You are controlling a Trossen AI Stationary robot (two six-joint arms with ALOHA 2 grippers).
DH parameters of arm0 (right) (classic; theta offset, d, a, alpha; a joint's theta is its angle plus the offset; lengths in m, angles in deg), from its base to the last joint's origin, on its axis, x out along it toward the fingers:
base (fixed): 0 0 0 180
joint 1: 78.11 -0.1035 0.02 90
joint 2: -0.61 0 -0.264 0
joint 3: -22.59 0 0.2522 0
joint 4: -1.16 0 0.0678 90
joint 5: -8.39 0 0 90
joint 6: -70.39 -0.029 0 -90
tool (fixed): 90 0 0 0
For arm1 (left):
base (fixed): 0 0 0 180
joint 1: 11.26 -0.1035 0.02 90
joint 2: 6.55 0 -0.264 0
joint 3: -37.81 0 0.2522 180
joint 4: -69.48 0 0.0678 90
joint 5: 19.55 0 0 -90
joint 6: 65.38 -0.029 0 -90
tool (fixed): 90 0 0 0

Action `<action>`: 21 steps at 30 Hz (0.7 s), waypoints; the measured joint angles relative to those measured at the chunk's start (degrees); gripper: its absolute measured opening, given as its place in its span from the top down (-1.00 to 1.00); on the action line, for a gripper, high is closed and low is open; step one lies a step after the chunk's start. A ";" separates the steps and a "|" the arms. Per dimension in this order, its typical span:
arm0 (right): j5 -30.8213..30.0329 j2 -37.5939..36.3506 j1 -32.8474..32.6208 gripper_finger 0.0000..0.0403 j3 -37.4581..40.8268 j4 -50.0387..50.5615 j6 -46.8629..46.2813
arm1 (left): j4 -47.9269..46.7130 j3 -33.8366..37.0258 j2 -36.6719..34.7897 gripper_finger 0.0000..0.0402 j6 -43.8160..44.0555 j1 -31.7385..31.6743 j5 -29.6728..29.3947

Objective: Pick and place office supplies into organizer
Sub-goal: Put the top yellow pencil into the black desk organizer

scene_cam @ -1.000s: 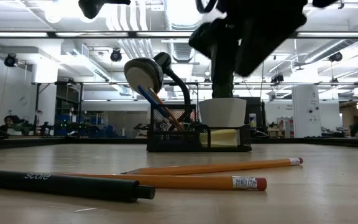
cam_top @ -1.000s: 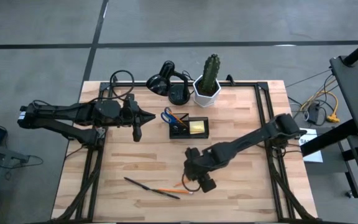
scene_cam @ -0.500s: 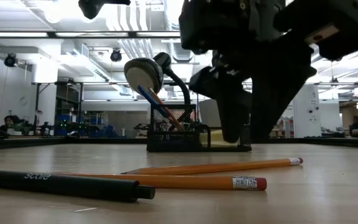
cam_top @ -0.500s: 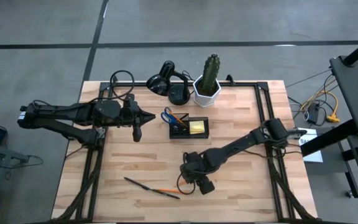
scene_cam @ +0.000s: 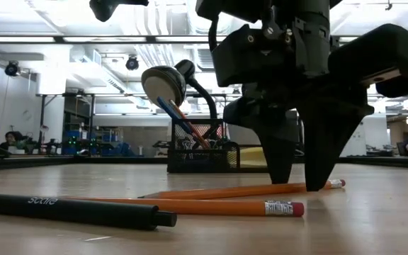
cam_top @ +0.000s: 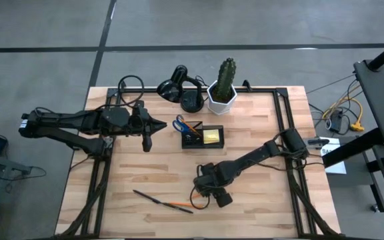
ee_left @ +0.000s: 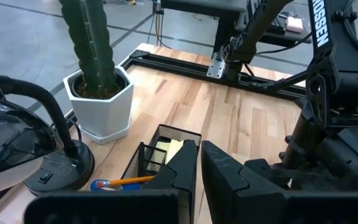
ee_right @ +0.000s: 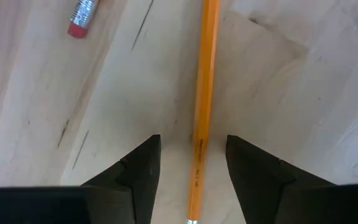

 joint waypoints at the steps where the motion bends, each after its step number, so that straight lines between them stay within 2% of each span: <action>1: 0.00 0.00 0.00 0.18 0.02 0.00 0.02 | -0.01 0.00 0.00 0.96 0.00 0.00 0.00; 7: -0.31 0.02 0.02 0.32 0.18 0.07 1.03 | 0.00 0.00 0.00 0.96 0.00 0.00 0.00; 13: -4.27 0.02 0.01 0.52 0.37 0.04 0.97 | 0.00 0.00 0.00 0.96 0.00 0.00 0.00; 21: -4.42 0.02 0.07 0.78 0.39 0.02 1.34 | 0.00 0.00 0.00 0.96 0.00 0.00 0.00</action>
